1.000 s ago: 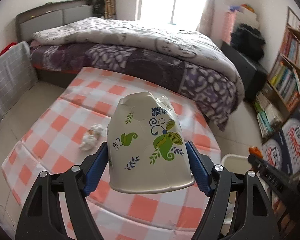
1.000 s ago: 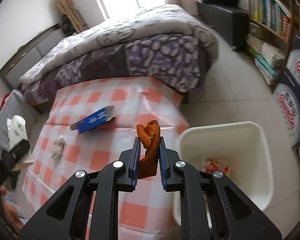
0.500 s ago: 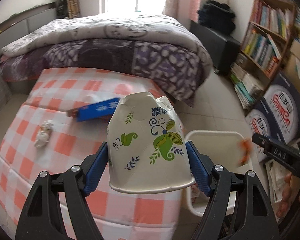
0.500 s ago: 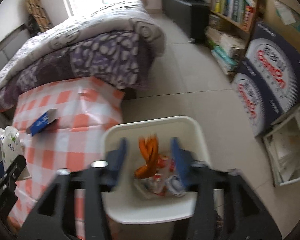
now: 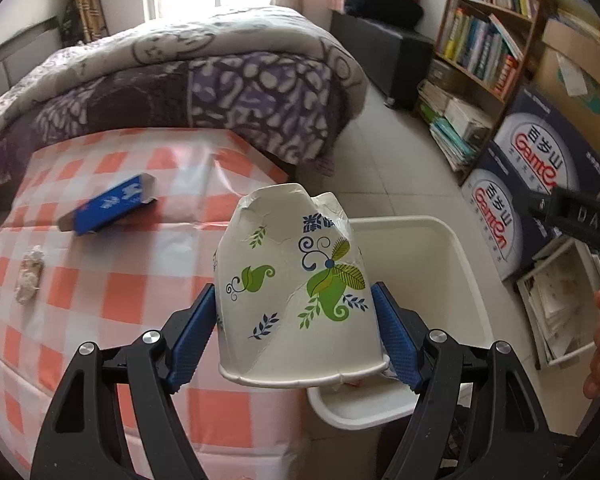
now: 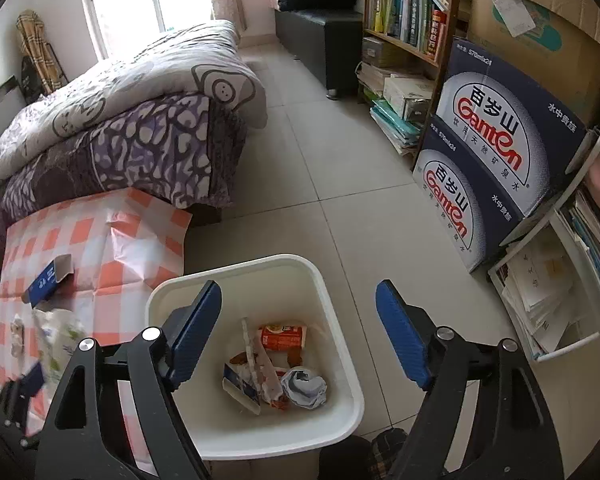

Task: Collect trash
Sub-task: 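Drop the orange peel into the bin with the right tool while the left tool drops the paper cup, then grasp the crumpled white tissue with the left tool, then grasp the blue printed box with the right tool, then drop the blue box into the bin with the right tool while the left tool drops the tissue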

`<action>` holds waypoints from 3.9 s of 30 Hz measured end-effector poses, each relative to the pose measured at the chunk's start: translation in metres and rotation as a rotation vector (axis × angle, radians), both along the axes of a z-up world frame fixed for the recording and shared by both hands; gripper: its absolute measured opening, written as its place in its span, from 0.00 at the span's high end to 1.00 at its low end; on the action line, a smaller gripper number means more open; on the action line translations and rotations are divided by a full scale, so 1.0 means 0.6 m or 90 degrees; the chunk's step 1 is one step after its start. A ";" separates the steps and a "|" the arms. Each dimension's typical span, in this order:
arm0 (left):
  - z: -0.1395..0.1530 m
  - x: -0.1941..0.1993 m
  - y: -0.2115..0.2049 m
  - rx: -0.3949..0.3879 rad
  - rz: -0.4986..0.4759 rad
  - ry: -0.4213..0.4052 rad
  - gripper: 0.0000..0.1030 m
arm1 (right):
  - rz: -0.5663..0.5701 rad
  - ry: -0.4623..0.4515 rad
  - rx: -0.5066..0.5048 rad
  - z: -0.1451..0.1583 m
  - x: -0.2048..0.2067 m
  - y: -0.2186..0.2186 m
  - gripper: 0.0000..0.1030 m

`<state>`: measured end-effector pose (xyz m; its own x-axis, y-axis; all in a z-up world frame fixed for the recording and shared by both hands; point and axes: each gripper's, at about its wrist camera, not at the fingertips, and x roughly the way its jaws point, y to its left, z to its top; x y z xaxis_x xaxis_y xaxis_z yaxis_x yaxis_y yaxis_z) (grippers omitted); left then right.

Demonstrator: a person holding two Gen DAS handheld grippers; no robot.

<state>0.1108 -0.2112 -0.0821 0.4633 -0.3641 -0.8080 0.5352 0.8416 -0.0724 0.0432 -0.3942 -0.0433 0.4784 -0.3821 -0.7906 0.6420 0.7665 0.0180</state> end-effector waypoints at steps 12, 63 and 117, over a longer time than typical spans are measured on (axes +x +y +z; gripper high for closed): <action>-0.021 -0.015 -0.028 -0.021 -0.079 0.042 0.13 | -0.022 -0.012 0.013 0.004 -0.002 -0.005 0.18; -0.168 0.283 0.520 0.045 0.106 -0.011 0.64 | 0.812 0.150 -0.550 -0.192 0.403 0.551 0.22; 0.048 0.036 0.275 -0.082 0.185 0.026 0.64 | 0.194 0.018 0.039 -0.036 0.035 0.140 0.78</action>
